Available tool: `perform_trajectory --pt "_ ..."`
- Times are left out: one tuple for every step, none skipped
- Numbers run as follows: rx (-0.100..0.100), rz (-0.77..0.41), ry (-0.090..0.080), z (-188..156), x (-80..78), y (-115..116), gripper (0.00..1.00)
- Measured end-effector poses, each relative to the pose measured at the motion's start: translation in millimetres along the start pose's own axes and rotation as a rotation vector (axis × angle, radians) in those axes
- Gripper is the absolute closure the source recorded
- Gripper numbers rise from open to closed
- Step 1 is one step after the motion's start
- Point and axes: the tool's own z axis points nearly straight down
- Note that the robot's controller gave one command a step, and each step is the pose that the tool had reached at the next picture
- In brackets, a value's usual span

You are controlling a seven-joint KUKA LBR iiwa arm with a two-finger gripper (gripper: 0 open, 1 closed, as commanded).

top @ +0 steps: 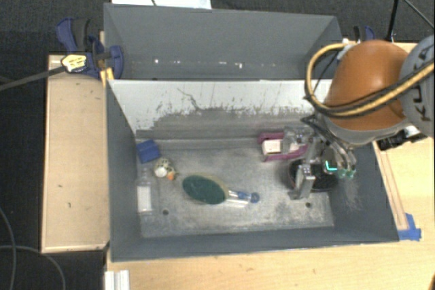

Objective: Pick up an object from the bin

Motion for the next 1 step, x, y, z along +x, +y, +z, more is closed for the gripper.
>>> perform_trajectory --pt "0.001 0.091 -0.006 85.3 -51.5 -122.0 0.0"
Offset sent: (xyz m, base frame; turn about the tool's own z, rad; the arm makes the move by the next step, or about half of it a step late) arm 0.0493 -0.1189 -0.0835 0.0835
